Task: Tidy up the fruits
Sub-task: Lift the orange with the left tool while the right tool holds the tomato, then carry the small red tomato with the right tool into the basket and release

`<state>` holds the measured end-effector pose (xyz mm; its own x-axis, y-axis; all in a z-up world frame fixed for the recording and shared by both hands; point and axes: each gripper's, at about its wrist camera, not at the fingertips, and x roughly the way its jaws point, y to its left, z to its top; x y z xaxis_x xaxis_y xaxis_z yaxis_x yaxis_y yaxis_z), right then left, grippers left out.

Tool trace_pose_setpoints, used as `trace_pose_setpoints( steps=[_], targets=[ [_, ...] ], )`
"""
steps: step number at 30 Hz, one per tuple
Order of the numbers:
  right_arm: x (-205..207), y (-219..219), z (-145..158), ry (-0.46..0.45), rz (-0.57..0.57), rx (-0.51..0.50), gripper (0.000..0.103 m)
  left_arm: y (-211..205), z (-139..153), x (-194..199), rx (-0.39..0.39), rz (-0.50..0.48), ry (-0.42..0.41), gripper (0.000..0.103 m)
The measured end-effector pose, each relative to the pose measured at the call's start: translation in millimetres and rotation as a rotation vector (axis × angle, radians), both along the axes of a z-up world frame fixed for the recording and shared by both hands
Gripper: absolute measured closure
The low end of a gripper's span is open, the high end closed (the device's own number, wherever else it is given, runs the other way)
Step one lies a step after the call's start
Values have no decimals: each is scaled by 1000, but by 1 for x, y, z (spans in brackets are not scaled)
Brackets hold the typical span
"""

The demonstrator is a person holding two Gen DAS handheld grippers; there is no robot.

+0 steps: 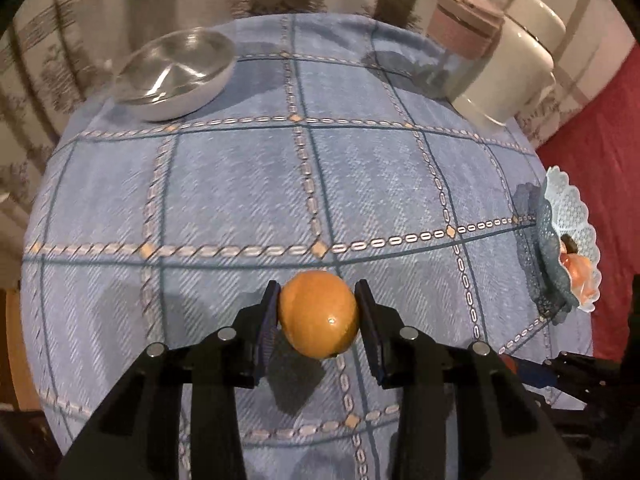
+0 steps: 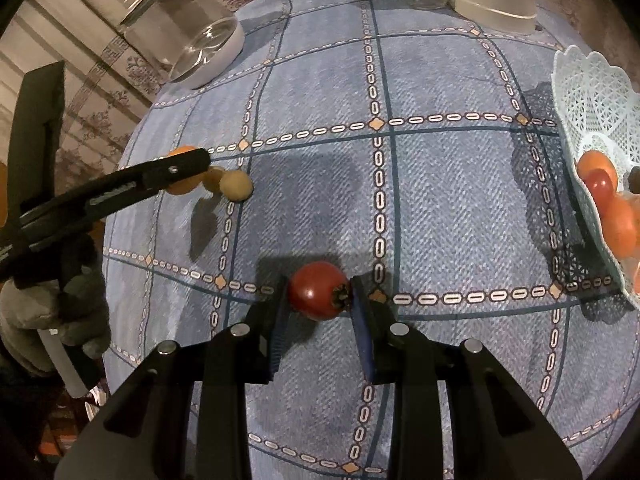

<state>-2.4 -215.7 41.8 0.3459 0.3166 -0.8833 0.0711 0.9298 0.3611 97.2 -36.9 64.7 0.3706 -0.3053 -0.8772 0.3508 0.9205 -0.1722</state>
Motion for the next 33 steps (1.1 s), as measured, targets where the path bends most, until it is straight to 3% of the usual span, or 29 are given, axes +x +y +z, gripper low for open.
trace_pose_setpoints(
  steps=[14, 24, 33],
  targets=[
    [-31, -19, 22, -46, 59, 17, 72, 27, 29, -52, -21, 158, -28, 65],
    [-56, -63, 39, -76, 27, 25, 72, 4, 52, -87, -28, 180, -71, 65],
    [-78, -129, 57, -121, -68, 8, 72, -29, 63, -113, -43, 170, -95, 64]
  ],
)
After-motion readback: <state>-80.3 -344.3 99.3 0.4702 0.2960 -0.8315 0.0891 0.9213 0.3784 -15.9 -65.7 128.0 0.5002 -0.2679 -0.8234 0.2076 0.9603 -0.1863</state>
